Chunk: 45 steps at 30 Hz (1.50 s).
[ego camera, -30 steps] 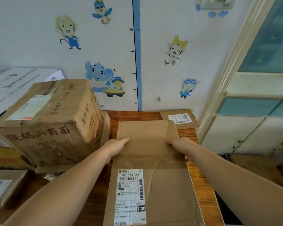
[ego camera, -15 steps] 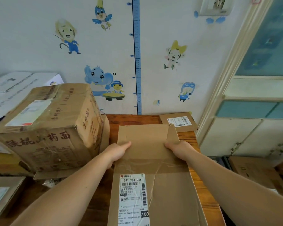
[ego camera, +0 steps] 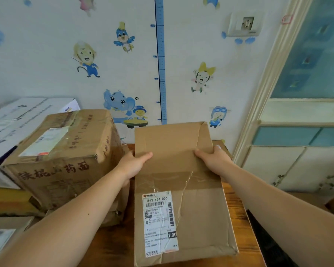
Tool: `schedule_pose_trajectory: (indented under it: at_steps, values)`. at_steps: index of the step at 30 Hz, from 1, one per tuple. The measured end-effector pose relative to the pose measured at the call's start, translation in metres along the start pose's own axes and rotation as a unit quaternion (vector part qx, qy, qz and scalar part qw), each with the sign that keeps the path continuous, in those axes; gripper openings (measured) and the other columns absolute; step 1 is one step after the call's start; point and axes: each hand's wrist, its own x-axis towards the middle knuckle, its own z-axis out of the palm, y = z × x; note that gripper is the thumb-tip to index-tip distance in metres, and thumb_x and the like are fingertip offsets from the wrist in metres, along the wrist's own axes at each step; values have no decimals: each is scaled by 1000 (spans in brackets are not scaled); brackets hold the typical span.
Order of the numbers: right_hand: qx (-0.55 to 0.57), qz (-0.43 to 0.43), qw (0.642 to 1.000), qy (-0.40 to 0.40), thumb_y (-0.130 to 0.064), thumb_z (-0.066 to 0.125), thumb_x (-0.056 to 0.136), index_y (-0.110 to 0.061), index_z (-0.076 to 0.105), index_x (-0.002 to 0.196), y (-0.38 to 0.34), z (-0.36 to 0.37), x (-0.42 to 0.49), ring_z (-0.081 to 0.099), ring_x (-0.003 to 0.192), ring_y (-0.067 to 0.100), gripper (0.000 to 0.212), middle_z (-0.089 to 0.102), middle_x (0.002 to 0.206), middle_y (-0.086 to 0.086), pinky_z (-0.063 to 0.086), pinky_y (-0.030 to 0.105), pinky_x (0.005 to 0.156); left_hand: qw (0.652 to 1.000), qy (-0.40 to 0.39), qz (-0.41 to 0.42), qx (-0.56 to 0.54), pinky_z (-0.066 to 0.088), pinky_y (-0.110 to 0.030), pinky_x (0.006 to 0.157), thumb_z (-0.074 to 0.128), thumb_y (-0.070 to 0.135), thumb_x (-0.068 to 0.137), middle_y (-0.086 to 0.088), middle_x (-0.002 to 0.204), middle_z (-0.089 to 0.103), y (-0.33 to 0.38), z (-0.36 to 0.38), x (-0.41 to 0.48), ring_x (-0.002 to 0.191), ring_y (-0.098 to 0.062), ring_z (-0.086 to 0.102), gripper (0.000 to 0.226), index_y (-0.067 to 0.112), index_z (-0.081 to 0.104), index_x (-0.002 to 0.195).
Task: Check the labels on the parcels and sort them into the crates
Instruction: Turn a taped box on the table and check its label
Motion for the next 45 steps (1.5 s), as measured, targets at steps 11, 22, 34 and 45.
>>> schedule_pose_trajectory:
  at_steps: [11, 22, 34, 45]
  values:
    - [44, -61, 997, 32, -27, 76, 85, -17, 34, 142, -24, -3, -17, 54, 116, 26, 72, 54, 129, 4, 47, 42, 99, 994, 17, 105, -16, 48, -41, 101, 76, 14, 83, 5, 109, 67, 12, -16, -14, 107, -19, 63, 50, 24, 52, 125]
    - [55, -108, 992, 37, -35, 78, 82, -24, 29, 146, -27, 1, -28, 50, 124, 24, 82, 51, 137, 1, 44, 42, 102, 991, 3, 127, -42, 42, -40, 107, 68, 27, 91, 10, 117, 62, 8, -19, -21, 115, -16, 57, 49, 27, 44, 134]
    - [138, -128, 974, 123, -50, 50, 95, -24, 47, 133, -53, -8, -31, 49, 108, 15, 46, 54, 126, -4, 36, 31, 87, 974, 79, 179, -117, 21, -25, 108, 43, 35, 102, 5, 156, 34, 40, -14, -30, 144, -12, 28, 54, 23, 30, 154]
    - [77, -21, 997, -26, -37, 72, 78, -19, 58, 125, -56, -35, -32, 60, 103, 23, 52, 63, 117, 4, 51, 37, 87, 980, -107, 31, -166, 44, -44, 85, 49, 24, 97, -7, 117, 63, 38, -50, -48, 105, -36, 55, 30, 33, 66, 119]
